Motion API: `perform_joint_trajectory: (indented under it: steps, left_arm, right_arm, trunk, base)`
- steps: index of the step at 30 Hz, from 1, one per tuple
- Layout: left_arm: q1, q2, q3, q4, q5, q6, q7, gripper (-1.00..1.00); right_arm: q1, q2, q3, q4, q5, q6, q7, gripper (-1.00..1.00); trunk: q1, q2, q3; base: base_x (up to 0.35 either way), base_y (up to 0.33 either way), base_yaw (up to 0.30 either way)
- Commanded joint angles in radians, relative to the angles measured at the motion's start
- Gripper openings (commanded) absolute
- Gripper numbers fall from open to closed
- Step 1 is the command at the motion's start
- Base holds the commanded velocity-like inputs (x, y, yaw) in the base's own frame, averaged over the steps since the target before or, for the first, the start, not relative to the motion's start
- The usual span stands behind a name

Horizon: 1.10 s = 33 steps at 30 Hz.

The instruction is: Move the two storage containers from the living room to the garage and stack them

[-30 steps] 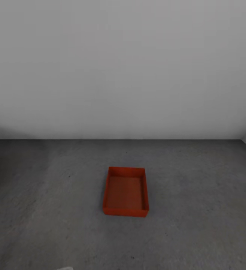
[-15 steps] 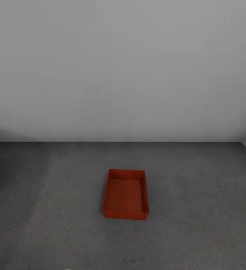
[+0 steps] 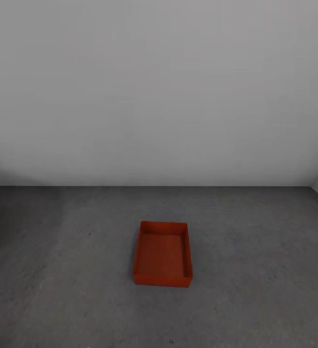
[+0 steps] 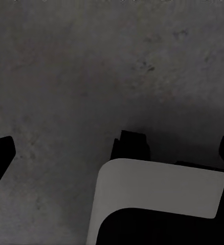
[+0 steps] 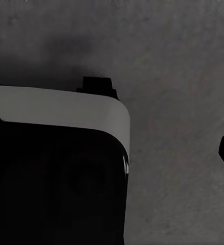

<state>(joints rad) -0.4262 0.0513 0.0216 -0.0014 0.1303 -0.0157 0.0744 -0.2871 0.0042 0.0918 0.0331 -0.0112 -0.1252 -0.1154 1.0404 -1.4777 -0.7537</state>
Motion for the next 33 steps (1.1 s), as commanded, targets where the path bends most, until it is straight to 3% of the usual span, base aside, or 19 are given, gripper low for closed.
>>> perform_joint_trajectory:
  steps: [1,8,20,33]
  left_arm:
    - [-0.001,0.000,0.001,0.001,0.008,-0.001,0.000,1.00]
    - [-0.001,-0.001,0.001,0.001,0.009,0.010,0.001,1.00]
    - [0.000,-0.007,0.002,0.001,0.011,0.013,0.003,1.00]
    - [-0.001,-0.007,0.002,0.002,0.011,0.013,0.001,1.00]
  right_arm:
    - [-0.001,0.000,0.008,0.004,-0.001,-0.005,-0.004,1.00]
    - [-0.001,0.002,0.008,0.004,-0.001,-0.005,-0.004,1.00]
    - [-0.001,0.002,0.008,0.003,-0.001,-0.005,-0.005,1.00]
    - [-0.001,-0.002,0.010,0.001,0.009,-0.005,-0.009,1.00]
  trunk:
    - [0.000,0.000,0.001]
    - [0.000,0.000,0.012]
    - [-0.046,0.084,0.068]
    - [-0.096,0.175,0.111]
  base:
    - [0.000,0.000,0.000]
    - [0.000,0.000,0.000]
    - [0.000,0.000,0.000]
    - [0.000,0.000,0.000]
